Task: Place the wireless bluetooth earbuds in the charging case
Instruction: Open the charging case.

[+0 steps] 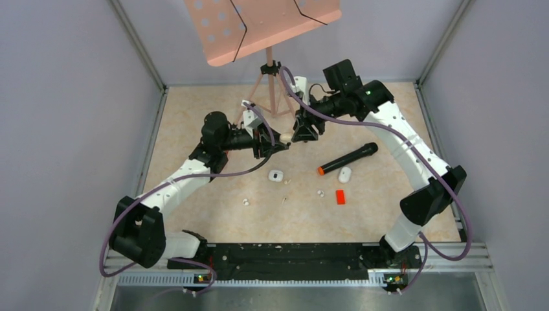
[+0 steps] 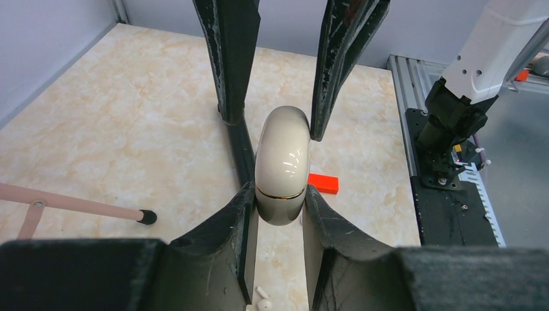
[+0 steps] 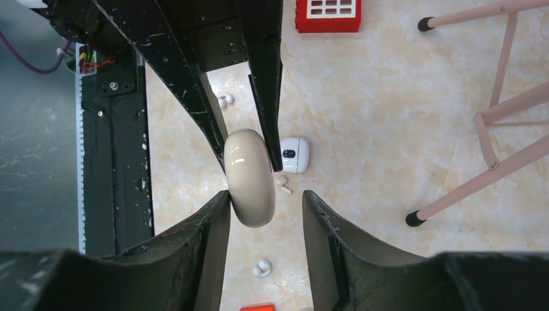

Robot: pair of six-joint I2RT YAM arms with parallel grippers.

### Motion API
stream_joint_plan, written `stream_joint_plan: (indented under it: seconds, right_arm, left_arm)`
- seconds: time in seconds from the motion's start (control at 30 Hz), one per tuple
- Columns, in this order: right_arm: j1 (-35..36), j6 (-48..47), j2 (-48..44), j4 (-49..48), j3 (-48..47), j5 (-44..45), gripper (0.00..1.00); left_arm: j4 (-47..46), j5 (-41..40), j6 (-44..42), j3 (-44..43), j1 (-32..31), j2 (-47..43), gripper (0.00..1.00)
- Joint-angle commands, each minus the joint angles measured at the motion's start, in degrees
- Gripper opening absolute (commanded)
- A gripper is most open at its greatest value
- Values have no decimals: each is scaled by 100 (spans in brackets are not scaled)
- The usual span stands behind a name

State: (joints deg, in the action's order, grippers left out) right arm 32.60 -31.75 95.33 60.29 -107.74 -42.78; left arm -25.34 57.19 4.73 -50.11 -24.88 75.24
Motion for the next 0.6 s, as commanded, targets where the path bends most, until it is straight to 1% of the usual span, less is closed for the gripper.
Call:
stream_joint_plan:
  seconds: [0.0,0.23,0.57]
  right_arm:
    - [-128,449,44,-417,-244,-37,44]
    - [-199,606,90,-562,-243,99,44]
    - [-276,775,66,-676,-292,62,44]
  left_arm:
    - [-375,180,-99,70,-21,-63,0]
    - [-384,213,-153,86,-24,-80,0]
    - [-340,159,-169,148,-26,-106,0]
